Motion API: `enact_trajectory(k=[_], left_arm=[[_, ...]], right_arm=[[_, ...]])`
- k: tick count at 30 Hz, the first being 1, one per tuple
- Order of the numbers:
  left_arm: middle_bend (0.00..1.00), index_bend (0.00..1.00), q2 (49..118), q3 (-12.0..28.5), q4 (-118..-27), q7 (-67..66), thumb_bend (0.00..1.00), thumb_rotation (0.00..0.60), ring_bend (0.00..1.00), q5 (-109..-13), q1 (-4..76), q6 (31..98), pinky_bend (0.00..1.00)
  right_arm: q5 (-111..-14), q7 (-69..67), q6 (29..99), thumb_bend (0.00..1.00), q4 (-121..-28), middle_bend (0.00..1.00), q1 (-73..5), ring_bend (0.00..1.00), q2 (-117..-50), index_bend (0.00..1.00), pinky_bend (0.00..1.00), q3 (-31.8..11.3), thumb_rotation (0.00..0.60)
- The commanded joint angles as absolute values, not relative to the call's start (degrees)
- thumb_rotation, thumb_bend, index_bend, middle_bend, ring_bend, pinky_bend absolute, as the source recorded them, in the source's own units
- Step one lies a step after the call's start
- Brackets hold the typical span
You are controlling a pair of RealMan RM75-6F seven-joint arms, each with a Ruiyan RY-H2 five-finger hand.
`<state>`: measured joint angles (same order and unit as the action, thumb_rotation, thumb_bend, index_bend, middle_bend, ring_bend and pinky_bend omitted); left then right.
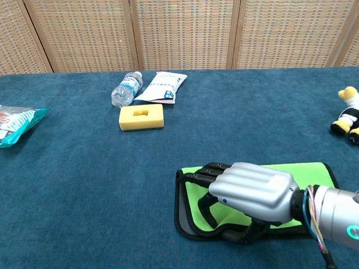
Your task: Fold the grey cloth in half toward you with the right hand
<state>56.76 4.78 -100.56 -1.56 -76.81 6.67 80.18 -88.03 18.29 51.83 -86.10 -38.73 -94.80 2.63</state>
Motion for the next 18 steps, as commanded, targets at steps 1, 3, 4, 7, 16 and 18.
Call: enact_trajectory(k=[1,3,4,7,16,18], left_arm=[[0.00,0.00,56.76,4.79,-100.58,-1.51,0.22,0.600,0.00,-76.82,6.65,80.22,0.00],[0.00,0.00,56.73,4.80,-100.56,-1.44,0.22,0.600,0.00,-76.81,6.63,80.24,0.00],[0.00,0.00,56.71,4.81,-100.56,-1.39,0.22,0.600,0.00,-76.79,6.63,80.22,0.00],[0.00,0.00,56.70,4.81,-100.55,-1.39,0.22,0.600,0.00,-76.80,6.66,80.17,0.00],[0.00,0.00,56.66,4.87,-100.54,-1.36,0.22,0.600,0.00,-76.66,6.67,80.14,0.00],[0.00,0.00,56.67,4.85,-100.51,-1.32,0.22,0.600,0.00,-76.68,6.65,80.17,0.00]], right_arm=[[-88.26,17.71,52.17,0.49,-85.93,0.00,-38.63,0.00,-95.18,0.54,0.00,2.52,0.600],[-88.25,17.37,52.21,0.49,-85.84,0.00,-38.60,0.00,-95.42,0.54,0.00,2.48,0.600],[-88.23,17.19,52.34,0.49,-85.77,0.00,-38.59,0.00,-95.67,0.54,0.00,2.31,0.600],[-88.06,16.90,52.67,0.49,-85.37,0.00,-38.55,0.00,-96.27,0.54,0.00,1.84,0.600],[-87.18,17.78,52.25,0.49,-84.64,0.00,-38.62,0.00,-97.25,0.54,0.00,1.45,0.600],[-87.05,18.04,52.26,0.49,-84.65,0.00,-38.52,0.00,-97.34,0.54,0.00,1.52,0.600]])
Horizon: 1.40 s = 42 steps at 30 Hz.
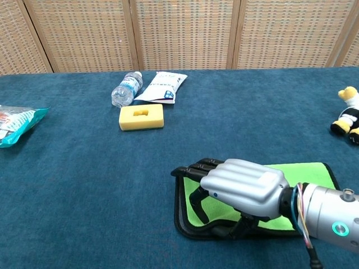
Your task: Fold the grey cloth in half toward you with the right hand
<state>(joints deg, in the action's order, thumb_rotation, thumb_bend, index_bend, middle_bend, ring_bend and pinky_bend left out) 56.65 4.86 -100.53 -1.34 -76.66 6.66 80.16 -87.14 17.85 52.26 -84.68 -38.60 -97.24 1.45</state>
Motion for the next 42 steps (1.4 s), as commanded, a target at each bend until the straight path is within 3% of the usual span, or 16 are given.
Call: enact_trajectory(k=[1,6,13,33,38,42], left_arm=[[0.00,0.00,56.68,4.84,-100.49,-1.31,0.22,0.600,0.00,-76.71,6.65,80.17,0.00],[0.00,0.00,56.68,4.79,-100.55,-1.48,0.22,0.600,0.00,-76.74,6.70,80.07,0.00],[0.00,0.00,56.69,4.77,-100.55,-1.55,0.22,0.600,0.00,-76.75,6.67,80.11,0.00],[0.00,0.00,56.58,4.78,-100.57,-1.26,0.22,0.600,0.00,-76.82,6.64,80.16,0.00],[0.00,0.00,56.51,4.77,-100.53,-1.11,0.22,0.600,0.00,-76.93,6.60,80.24,0.00],[0.00,0.00,56.46,4.73,-100.54,-1.05,0.22,0.600,0.00,-77.01,6.58,80.24,0.00]], right_arm=[[-87.13,18.14,52.39,0.49,-84.68,0.00,-38.48,0.00,-97.41,0.54,0.00,1.56,0.600],[-86.99,18.35,52.02,0.49,-85.02,0.00,-38.52,0.00,-97.58,0.54,0.00,1.74,0.600],[-87.13,18.39,51.60,0.48,-85.63,0.00,-38.70,0.00,-97.25,0.46,0.00,2.01,0.600],[-85.40,21.31,51.05,0.48,-85.77,0.00,-38.96,0.00,-99.75,0.44,0.00,1.11,0.600],[-85.57,21.61,50.73,0.38,-86.17,0.00,-39.28,0.00,-98.86,0.13,0.00,1.14,0.600],[-85.94,21.39,50.20,0.29,-87.13,0.00,-39.74,0.00,-97.22,0.03,0.00,1.34,0.600]])
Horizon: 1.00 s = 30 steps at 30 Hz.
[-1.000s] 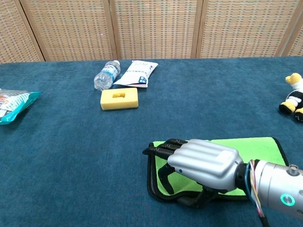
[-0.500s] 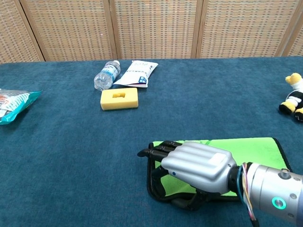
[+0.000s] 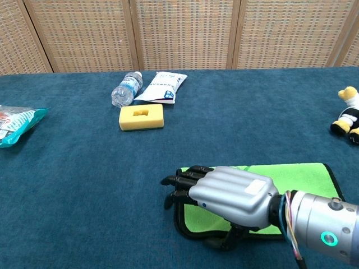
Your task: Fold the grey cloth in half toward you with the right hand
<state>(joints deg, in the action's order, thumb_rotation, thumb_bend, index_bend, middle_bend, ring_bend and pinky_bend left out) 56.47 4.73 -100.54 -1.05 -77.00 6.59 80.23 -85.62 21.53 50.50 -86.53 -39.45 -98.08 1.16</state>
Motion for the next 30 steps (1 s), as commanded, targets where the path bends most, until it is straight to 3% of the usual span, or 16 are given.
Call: enact_trajectory(k=[1,13,20,30], left_arm=[[0.00,0.00,56.45,4.72,-100.54,-1.03,0.22,0.600,0.00,-77.03,6.57,80.25,0.00],[0.00,0.00,56.51,4.56,-100.74,-1.23,0.22,0.600,0.00,-77.43,6.52,80.41,0.00],[0.00,0.00,56.40,4.32,-100.87,-0.91,0.22,0.600,0.00,-78.09,6.34,80.72,0.00],[0.00,0.00,56.49,3.28,-101.28,-0.99,0.22,0.600,0.00,-80.45,5.62,81.98,0.00]], right_arm=[[-86.26,21.27,50.25,0.28,-87.52,0.00,-39.79,0.00,-96.75,0.03,0.00,1.50,0.600],[-91.93,19.90,53.87,0.28,-93.71,0.00,-39.89,0.00,-87.30,0.02,0.00,2.93,0.600],[-91.97,18.75,57.24,0.21,-92.84,0.00,-38.30,0.00,-81.46,0.02,0.00,2.59,0.600],[-93.80,7.48,70.77,0.10,-87.35,0.00,-30.73,0.00,-72.82,0.01,0.00,3.63,0.600]])
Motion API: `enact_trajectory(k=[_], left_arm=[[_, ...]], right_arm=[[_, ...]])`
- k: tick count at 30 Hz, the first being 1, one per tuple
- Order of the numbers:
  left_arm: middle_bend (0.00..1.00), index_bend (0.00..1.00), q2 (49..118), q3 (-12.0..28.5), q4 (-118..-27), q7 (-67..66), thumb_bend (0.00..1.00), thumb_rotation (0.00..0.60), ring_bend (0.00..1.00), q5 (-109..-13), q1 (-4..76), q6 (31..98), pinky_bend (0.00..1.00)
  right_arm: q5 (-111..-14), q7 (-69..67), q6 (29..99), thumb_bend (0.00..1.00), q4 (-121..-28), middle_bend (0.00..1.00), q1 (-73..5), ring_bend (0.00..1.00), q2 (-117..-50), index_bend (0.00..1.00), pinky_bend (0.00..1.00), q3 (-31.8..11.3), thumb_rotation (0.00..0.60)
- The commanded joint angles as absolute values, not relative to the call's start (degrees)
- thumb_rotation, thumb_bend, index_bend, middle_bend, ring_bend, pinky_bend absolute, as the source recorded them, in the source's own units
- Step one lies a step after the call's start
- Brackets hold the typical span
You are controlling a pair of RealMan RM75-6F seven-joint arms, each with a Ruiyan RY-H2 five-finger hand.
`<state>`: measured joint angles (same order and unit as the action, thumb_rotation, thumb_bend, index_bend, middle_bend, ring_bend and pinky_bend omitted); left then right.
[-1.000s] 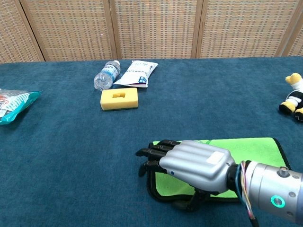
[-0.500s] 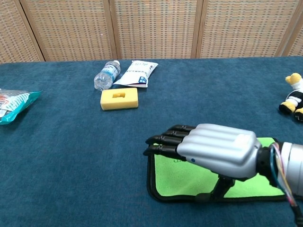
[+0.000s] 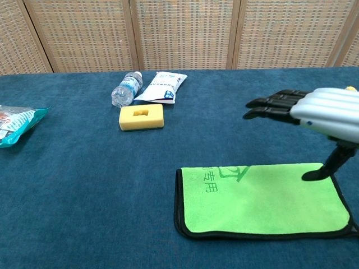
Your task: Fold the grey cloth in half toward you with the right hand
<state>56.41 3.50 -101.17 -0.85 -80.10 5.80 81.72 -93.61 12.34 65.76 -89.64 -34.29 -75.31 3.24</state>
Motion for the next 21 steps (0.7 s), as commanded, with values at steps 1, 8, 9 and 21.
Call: enact_trajectory(k=[1,8,9,21], left_arm=[[0.00,0.00,56.55,3.10,-101.35,-1.08,0.22,0.600,0.00,-80.74,5.47,82.18,0.00],[0.00,0.00,57.60,2.49,-101.65,-1.93,0.22,0.600,0.00,-81.41,3.88,84.68,0.00],[0.00,0.00,57.70,2.36,-101.71,-1.91,0.22,0.600,0.00,-81.49,3.57,85.09,0.00],[0.00,0.00,58.34,1.32,-101.15,-1.12,0.22,0.600,0.00,-82.90,1.64,87.22,0.00]], right_arm=[[-93.26,5.93,72.63,0.08,-86.77,0.00,-29.32,0.00,-72.27,0.01,0.00,3.63,0.600],[-87.96,0.75,83.85,0.00,-84.79,0.00,-19.93,0.00,-71.86,0.00,0.00,2.21,0.600],[-87.89,-0.60,85.88,0.00,-84.41,0.00,-18.52,0.00,-72.09,0.00,0.00,2.09,0.600],[-88.76,-9.37,98.77,0.00,-84.52,0.00,-8.22,0.00,-71.25,0.00,0.00,1.68,0.600]])
